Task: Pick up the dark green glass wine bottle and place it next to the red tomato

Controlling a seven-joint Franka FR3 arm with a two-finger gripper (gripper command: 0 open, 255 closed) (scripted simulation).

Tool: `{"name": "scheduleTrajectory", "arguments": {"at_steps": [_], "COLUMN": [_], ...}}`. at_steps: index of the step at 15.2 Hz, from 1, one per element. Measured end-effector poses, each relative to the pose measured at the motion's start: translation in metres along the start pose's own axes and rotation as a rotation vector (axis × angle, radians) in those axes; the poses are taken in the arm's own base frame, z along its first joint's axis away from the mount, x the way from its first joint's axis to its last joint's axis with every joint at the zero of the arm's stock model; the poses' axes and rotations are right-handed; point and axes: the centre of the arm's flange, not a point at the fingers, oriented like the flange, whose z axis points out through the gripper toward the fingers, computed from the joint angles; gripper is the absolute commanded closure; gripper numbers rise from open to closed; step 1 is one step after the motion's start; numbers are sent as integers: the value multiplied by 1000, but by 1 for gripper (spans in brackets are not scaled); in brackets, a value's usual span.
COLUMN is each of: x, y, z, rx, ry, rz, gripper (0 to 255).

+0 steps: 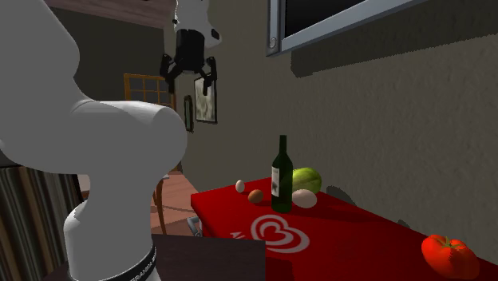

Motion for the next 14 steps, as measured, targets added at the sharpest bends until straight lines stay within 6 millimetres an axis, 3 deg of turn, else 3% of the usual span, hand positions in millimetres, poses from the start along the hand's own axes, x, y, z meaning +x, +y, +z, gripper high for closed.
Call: {"name": "scheduleTrajectory", "arguments": {"at_steps": [4, 14], "x": [14, 78], "y": [20, 117], "z": [9, 43], "rx": [-5, -34], "ry": [15, 93], "rz": [0, -3], "gripper": [0, 0]}}
